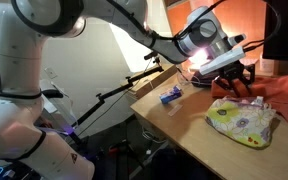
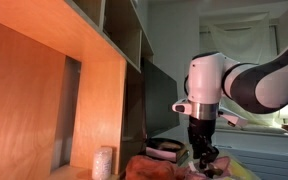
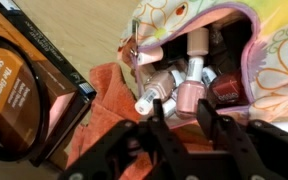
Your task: Take the blue and the orange nail polish bottles out of the little bag
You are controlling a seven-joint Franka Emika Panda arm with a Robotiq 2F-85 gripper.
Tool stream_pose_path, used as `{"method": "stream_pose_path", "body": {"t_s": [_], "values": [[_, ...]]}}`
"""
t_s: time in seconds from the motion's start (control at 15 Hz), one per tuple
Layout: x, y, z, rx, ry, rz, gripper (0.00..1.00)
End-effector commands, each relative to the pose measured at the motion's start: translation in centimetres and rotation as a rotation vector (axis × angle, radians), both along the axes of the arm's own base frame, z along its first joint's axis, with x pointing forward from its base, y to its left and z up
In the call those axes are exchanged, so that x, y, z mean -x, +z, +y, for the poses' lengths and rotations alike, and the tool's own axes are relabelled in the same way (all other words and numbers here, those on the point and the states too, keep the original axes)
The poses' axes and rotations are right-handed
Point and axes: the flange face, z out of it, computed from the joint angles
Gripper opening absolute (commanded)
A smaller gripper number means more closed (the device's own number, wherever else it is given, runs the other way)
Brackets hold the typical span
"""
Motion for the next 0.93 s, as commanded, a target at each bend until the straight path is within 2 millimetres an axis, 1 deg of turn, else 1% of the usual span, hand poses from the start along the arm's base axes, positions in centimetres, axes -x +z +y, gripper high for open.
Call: {"method": "stream_pose_path", "body": {"t_s": [0.0,0.13,0.2,0.27,0.47,0.87], "values": [[0.8,-0.4,-1.4,-0.012,-0.036,0.011,0.73],[1.0,-1.0,-2.1,-0.027,-0.05,0.029,0.87],[1.0,-1.3,-2.4,-0.028,-0.06,0.036,0.95],[1.1,-1.6,-2.7,-0.03,-0.065,0.041,0.99],[1.1,-2.3,-3.1,-0.046,-0.074,0.055,1.0],[1.0,-3.5,-3.0,-0.057,-0.07,0.08,1.0]]}}
